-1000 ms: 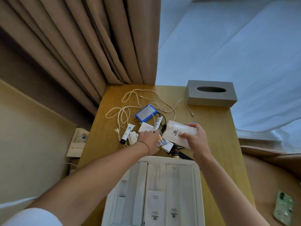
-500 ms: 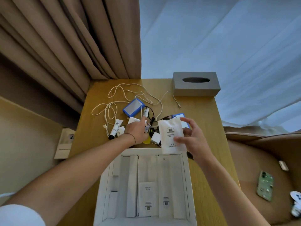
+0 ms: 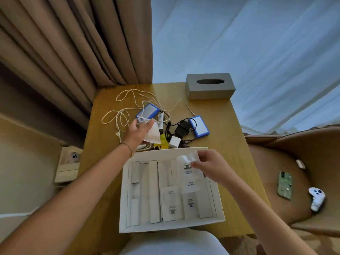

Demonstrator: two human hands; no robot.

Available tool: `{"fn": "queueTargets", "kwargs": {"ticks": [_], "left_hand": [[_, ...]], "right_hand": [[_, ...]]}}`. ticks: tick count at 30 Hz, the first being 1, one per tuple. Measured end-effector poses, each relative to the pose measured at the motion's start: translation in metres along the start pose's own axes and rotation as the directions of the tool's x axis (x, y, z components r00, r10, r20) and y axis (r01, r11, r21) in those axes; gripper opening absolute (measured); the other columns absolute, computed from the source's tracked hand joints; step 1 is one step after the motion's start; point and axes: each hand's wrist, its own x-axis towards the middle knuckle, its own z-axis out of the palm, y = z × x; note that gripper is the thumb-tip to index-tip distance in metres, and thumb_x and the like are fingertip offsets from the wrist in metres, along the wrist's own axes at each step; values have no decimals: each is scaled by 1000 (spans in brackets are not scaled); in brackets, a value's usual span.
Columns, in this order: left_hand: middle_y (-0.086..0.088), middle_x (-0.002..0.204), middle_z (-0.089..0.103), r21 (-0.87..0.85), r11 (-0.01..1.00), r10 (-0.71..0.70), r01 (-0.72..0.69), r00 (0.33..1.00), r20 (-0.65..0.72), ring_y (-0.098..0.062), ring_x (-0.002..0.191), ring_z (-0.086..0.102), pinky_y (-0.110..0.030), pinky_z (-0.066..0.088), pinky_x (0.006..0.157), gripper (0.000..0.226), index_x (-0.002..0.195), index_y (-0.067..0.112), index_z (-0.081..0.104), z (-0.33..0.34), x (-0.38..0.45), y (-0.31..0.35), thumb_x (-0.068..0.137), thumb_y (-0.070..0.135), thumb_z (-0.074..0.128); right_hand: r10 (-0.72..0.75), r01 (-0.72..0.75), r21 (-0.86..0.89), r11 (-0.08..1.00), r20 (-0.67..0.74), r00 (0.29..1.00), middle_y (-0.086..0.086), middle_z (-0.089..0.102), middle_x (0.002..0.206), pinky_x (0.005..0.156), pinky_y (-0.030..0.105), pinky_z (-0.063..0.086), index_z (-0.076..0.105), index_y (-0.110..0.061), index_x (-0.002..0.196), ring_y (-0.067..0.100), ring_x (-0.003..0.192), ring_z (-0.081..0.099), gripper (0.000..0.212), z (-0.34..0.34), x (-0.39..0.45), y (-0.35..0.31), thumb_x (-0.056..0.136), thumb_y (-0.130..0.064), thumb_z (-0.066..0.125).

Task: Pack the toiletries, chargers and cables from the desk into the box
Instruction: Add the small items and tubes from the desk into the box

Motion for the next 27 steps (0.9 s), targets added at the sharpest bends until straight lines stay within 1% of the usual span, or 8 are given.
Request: {"fn": "queueTargets", "kwargs": {"ticks": [2,4,7,9,14,18,23,27], "left_hand": [[-3,106,66,6,998,-56,56,998,7,-19,81,66,-31,59,64,30,115,25,55,-7,-8,-6,90,24,71],[-9,115,65,39,996,-80,79,997,14,-24,88,66,-37,57,76,43,128,16,54,-12,-17,-12,88,15,71],[-3,129,50,117,992,-43,45,999,-25,-29,111,61,-46,53,98,88,156,18,22,-22,-31,-16,85,12,74],[-4,137,45,94,994,-51,54,998,-30,-31,114,61,-49,53,98,98,158,24,13,-28,-44,-16,83,13,76],[-10,143,46,5,999,-46,46,999,6,-34,121,57,-51,51,100,100,156,25,10,-35,-85,-24,84,-1,73],[-9,132,50,-73,989,-128,132,990,57,-34,115,57,-45,53,86,99,155,27,13,-38,-110,-34,82,-5,72],[-12,118,64,-100,982,-157,160,987,44,-28,99,66,-43,56,83,82,145,23,36,-34,-131,-57,79,-4,76],[-20,106,67,38,995,-93,91,994,51,-25,81,65,-41,58,75,47,121,6,61,-21,-133,-74,78,1,79]], "right_hand": [[-27,16,-217,976,-48,999,-4,71,77,57,36,59,68,-25,90,9,66,68,7,12,-6,5,88,-19,69],[-25,-4,-388,922,-70,997,-11,67,82,63,34,61,67,-22,96,8,70,66,11,26,-10,10,85,-19,70],[-3,-29,-490,871,-64,998,-14,64,92,65,28,60,65,-27,107,7,75,63,27,45,-14,20,83,-16,70],[-5,-27,-536,844,-59,998,-10,67,97,70,29,58,62,-27,114,9,80,62,34,56,-14,26,83,-15,72],[-34,18,-712,702,-9,999,-5,62,92,72,33,59,59,-21,110,15,79,60,29,80,-10,35,85,-7,64],[0,52,-817,575,64,998,1,61,87,66,33,56,59,-16,102,19,75,58,20,95,-8,42,85,-7,64],[62,-6,-753,658,47,997,-1,64,88,69,37,60,64,-19,101,18,75,62,20,102,-2,50,94,-37,59],[45,-16,-721,693,21,999,1,67,100,64,30,55,64,-21,118,17,81,63,27,100,-2,54,98,-36,54]]}}
